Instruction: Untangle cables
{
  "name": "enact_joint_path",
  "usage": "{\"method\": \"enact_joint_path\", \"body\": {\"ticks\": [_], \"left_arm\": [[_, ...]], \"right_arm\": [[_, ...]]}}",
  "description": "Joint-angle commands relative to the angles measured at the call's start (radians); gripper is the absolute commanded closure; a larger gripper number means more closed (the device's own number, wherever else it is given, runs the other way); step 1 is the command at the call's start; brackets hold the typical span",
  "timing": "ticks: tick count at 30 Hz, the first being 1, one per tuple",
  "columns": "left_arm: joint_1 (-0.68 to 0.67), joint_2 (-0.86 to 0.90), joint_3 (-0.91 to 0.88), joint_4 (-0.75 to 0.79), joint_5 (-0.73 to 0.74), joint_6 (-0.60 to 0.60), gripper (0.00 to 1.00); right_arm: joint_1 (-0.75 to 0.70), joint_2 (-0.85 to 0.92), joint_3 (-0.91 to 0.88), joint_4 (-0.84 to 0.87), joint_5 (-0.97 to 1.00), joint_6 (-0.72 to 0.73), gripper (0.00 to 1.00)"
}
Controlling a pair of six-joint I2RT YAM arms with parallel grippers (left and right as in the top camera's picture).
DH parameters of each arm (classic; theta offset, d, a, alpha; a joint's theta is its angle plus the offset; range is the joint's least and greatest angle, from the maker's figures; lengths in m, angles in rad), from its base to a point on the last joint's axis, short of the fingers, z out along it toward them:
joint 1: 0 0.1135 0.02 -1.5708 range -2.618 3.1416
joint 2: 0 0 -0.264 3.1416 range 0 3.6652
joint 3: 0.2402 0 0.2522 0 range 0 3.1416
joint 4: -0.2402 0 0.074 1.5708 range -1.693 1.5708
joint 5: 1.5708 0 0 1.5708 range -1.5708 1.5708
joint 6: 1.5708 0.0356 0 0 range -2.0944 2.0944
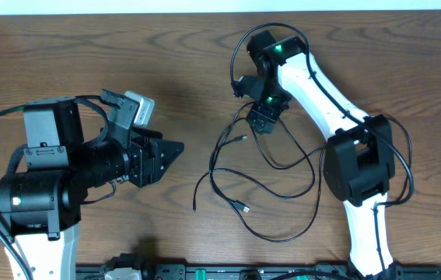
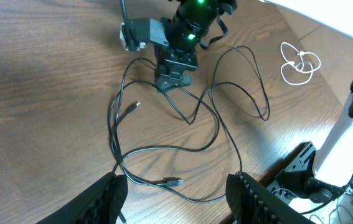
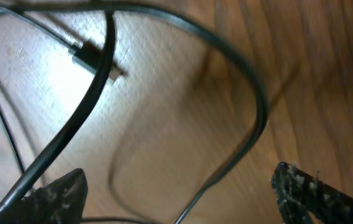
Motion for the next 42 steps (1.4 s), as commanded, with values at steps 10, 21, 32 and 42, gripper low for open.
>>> {"method": "enact_joint_path", "body": {"ticks": [10,21,32,42], "left_arm": [[-0.001,-0.005,0.000,-0.065,-0.003,0.055,0.43],[-0.001,-0.005,0.000,-0.068,-0.003,0.055,0.43],[-0.001,-0.005,0.000,-0.068,-0.003,0.055,0.42],[-0.001,-0.005,0.000,-0.065,-0.007,0.067,0.42]], "right_arm": [[-0.008,0.037,0.003,0.168,-0.020,0.030,0.12],[-0.017,0.059,0.003,0.199,-0.017,0.094,0.22],[-0.037,0.056,0.003,0.130,-0.017,0.241,0.99],[-0.040,-0.106,0.010,0.063,-0.019,0.356,0.99]]}}
